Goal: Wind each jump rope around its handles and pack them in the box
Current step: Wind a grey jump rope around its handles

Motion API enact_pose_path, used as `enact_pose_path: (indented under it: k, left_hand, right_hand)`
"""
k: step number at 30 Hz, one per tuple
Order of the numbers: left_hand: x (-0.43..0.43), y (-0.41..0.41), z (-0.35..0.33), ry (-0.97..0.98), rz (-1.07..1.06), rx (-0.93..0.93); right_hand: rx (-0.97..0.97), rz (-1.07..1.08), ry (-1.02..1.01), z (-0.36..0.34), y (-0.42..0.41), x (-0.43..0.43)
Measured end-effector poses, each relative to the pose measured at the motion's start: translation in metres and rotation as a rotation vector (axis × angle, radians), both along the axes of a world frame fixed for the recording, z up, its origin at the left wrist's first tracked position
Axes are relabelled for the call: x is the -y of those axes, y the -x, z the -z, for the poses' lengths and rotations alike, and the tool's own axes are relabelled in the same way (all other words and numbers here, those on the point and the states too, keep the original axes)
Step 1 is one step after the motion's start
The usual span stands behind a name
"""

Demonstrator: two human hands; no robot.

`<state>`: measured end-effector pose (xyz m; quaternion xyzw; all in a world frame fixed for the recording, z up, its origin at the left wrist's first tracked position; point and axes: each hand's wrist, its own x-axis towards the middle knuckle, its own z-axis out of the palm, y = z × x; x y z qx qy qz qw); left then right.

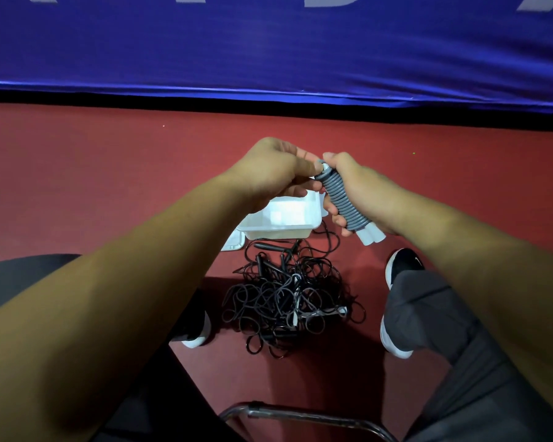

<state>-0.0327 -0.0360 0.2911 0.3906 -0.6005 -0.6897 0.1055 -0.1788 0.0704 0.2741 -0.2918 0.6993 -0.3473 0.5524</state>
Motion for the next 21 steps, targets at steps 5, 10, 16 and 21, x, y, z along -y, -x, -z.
enact_pose_path:
  k: [5,10,16,21]
  left_hand:
    - [-0.006,0.006,-0.001,0.042,-0.097,0.035]
    - [-0.009,0.007,0.0,0.057,-0.194,0.004]
    - [-0.014,0.007,-0.001,0.15,-0.25,-0.008]
    - [-0.017,0.006,-0.003,0.25,-0.29,-0.05]
  right_hand:
    - [0.045,-0.001,0.017,0.005,-0.001,0.003]
    - [0.019,0.031,0.017,0.002,-0.003,0.006]
    - [0.085,0.092,0.011,0.001,-0.004,0.009]
    - [0.214,0.149,0.015,0.004,0.001,0.009]
